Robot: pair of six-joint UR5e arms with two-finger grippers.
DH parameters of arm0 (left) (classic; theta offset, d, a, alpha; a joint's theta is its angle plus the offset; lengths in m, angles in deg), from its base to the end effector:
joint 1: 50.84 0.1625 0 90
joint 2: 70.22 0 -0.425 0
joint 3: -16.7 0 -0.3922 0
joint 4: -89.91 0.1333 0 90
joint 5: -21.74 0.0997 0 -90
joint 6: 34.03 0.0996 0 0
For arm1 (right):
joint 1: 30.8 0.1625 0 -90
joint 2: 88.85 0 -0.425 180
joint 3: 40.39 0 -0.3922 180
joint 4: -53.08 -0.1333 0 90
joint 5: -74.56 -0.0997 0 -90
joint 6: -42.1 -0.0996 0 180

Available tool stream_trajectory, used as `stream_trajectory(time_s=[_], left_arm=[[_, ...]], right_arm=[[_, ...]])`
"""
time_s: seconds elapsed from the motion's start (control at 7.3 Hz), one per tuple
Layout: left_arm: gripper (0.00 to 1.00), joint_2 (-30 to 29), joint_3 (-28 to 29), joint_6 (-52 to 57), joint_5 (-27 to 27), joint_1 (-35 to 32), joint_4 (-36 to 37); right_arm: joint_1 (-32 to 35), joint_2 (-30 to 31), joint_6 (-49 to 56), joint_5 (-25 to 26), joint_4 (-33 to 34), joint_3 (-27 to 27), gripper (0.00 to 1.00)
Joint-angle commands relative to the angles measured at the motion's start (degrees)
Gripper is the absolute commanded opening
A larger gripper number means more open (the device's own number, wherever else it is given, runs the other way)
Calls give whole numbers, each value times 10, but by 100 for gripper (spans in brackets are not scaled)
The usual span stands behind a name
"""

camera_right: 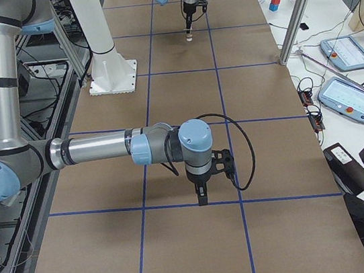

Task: Assemble PPR valve and pipe with both arms
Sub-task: 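Carry the held valve with the left arm to the table center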

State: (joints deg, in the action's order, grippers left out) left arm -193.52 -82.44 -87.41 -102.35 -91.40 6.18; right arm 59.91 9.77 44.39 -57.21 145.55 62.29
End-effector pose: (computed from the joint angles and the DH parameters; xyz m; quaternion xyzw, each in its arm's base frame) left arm 0.4449 -0.4828 0.2608 -0.0327 0.4058 0.0597 0.9114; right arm 0.0723 -0.4284 0.6264 0.0223 -0.3560 -0.0178 0.9341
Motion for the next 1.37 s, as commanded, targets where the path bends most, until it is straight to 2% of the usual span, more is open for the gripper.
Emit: stream_trajectory(time_s=[0.0,0.27,0.41,0.96,1.23], left_arm=[[0,-112,80,-96,2,46,2],[0,-205,173,-145,27,70,-1],[0,-227,204,-154,30,76,-4],[0,-232,214,-153,50,94,-6],[18,-230,214,-151,49,94,-10]], right_arm=[[0,0,0,-1,0,1,100],[0,0,0,-2,0,1,100],[1,0,0,-2,0,0,100],[1,0,0,-2,0,0,100],[0,0,0,-3,0,1,100]])
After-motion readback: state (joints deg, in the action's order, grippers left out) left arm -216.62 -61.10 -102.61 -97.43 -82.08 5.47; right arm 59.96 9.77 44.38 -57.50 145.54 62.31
